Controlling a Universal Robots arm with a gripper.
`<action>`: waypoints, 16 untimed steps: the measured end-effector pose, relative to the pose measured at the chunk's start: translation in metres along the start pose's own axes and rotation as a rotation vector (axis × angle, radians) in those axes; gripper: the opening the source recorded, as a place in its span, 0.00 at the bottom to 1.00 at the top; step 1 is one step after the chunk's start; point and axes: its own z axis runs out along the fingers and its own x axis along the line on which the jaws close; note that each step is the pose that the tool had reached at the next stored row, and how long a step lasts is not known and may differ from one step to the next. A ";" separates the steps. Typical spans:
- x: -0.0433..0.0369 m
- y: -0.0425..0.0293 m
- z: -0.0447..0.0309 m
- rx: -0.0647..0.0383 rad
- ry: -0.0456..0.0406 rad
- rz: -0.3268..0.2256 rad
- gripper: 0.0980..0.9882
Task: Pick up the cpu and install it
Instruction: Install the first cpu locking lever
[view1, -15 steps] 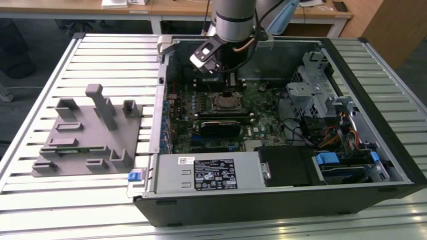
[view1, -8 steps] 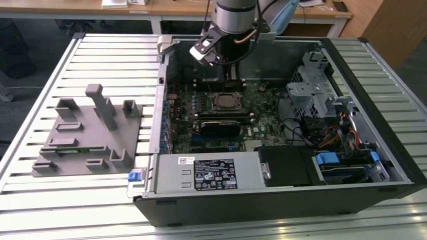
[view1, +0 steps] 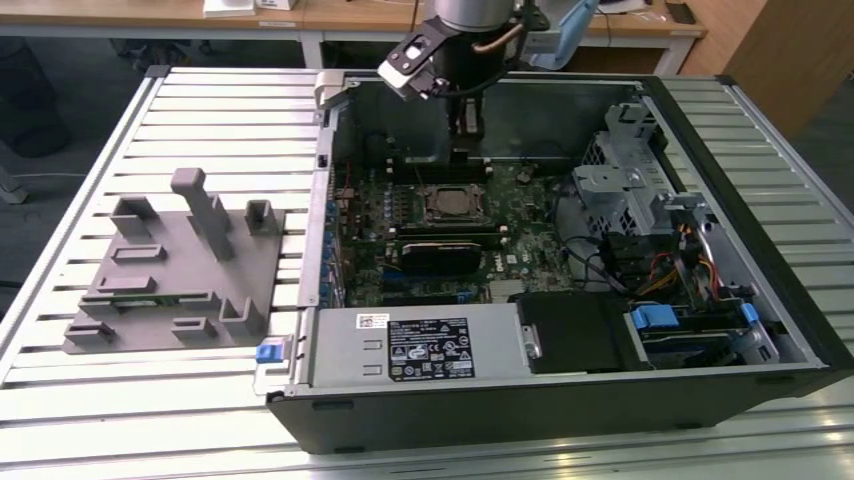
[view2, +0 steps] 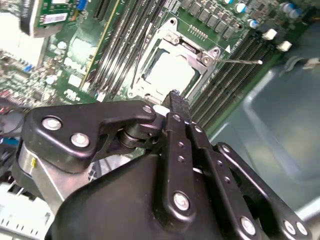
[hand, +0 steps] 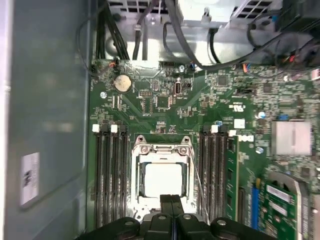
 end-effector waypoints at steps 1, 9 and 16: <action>0.0000 0.0000 0.0000 0.000 0.0004 -0.009 0.01; 0.0000 -0.0001 0.0017 -0.006 0.0037 -0.155 0.01; 0.0001 0.0000 0.0033 -0.010 0.0063 -0.251 0.01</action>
